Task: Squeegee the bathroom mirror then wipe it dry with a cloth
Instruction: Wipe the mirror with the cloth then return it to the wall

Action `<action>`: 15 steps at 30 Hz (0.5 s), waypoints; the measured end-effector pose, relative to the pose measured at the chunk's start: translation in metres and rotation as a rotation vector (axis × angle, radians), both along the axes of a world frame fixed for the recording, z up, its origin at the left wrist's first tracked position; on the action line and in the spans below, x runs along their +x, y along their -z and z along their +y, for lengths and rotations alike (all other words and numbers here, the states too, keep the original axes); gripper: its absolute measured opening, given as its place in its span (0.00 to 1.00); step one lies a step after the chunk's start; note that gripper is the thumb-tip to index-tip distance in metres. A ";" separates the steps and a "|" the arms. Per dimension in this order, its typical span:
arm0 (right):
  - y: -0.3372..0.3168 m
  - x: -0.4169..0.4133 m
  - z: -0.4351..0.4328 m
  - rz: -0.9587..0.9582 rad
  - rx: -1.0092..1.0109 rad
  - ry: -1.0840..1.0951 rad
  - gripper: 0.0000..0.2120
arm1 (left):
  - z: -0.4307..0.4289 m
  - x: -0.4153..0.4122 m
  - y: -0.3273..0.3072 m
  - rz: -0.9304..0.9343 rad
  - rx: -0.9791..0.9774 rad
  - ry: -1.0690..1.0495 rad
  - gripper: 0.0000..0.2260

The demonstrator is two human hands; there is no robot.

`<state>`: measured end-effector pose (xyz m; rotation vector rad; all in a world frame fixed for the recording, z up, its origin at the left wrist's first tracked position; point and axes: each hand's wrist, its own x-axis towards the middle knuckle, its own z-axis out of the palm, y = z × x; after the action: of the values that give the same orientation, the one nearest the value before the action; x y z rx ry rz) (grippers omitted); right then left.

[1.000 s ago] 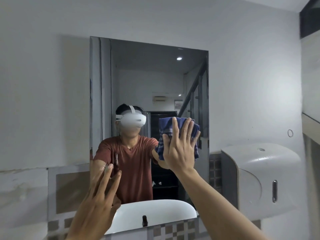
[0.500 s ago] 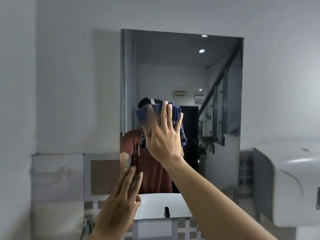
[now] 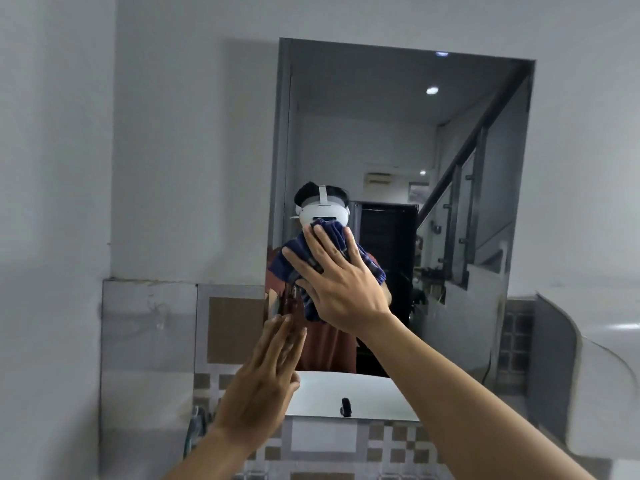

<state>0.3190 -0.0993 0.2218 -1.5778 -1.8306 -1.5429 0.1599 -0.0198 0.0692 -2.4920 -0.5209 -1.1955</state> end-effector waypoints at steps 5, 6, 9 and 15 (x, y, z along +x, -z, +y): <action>0.022 0.020 -0.020 -0.007 -0.004 0.058 0.27 | -0.002 -0.001 -0.005 -0.011 0.116 -0.035 0.31; 0.024 0.024 -0.023 0.004 0.005 0.068 0.27 | -0.002 -0.002 -0.006 -0.004 0.164 -0.061 0.24; 0.029 0.034 -0.033 0.052 0.026 0.105 0.26 | -0.003 -0.006 -0.019 -0.012 0.139 -0.066 0.22; 0.032 0.048 -0.044 0.168 0.077 0.143 0.27 | -0.004 -0.002 -0.098 -0.101 0.200 -0.028 0.20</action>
<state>0.3665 -0.1437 0.1897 -1.7770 -1.5815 -1.4697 0.1574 -0.0237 0.1668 -2.2599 -0.4375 -1.2995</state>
